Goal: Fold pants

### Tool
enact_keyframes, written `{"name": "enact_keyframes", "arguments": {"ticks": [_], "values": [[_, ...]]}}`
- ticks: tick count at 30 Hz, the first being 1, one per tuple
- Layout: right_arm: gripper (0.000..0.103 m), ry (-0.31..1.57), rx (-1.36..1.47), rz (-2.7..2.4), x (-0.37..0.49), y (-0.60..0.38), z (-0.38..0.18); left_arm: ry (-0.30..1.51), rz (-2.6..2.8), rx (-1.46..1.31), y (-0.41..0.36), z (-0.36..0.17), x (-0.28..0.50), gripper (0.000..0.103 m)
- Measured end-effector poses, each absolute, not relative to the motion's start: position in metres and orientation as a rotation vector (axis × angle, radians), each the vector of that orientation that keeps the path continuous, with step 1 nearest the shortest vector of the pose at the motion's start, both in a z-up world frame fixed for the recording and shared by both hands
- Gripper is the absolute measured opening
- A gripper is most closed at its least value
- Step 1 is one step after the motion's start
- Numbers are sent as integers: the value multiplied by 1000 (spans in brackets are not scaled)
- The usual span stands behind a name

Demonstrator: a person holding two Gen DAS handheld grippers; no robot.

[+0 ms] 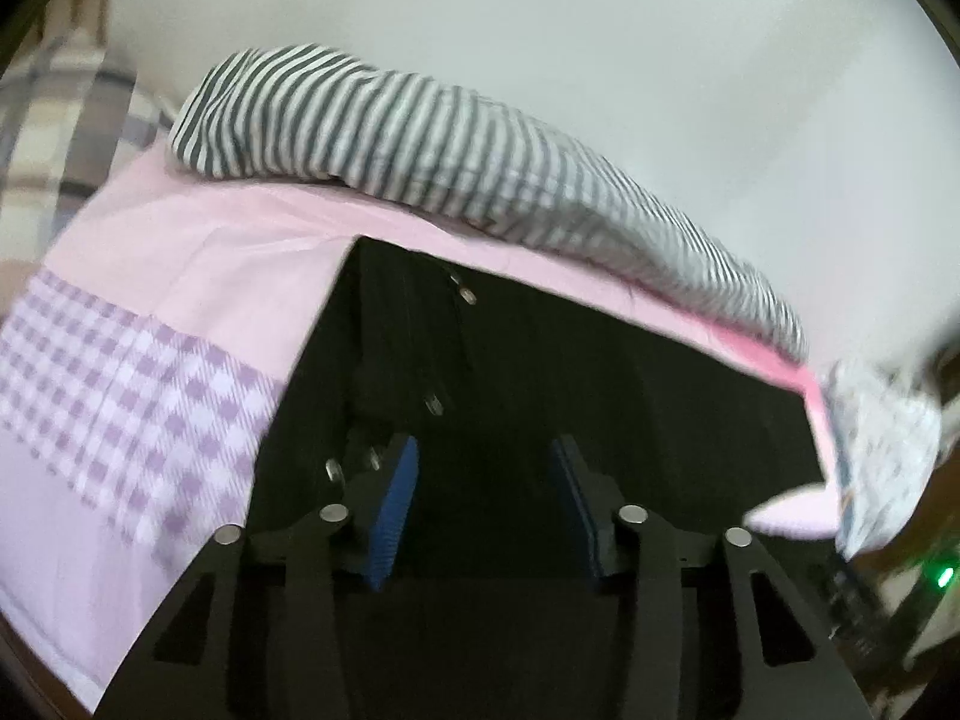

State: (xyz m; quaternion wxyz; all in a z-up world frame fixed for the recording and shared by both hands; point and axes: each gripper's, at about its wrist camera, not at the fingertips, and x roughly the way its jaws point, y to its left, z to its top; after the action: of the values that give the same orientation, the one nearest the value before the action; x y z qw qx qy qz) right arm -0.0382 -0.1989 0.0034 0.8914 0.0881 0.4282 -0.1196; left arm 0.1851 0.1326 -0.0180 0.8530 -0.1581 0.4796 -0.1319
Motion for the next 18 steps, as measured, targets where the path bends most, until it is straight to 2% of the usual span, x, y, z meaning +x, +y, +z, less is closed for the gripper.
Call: {"name": "enact_keyframes", "arguments": {"ticks": [8, 18], "values": [[102, 908, 212, -197, 18, -203, -8, 1090, -306, -510, 169, -52, 266, 40], [102, 956, 207, -135, 94, -207, -27, 1181, -343, -587, 171, -100, 327, 36]]}}
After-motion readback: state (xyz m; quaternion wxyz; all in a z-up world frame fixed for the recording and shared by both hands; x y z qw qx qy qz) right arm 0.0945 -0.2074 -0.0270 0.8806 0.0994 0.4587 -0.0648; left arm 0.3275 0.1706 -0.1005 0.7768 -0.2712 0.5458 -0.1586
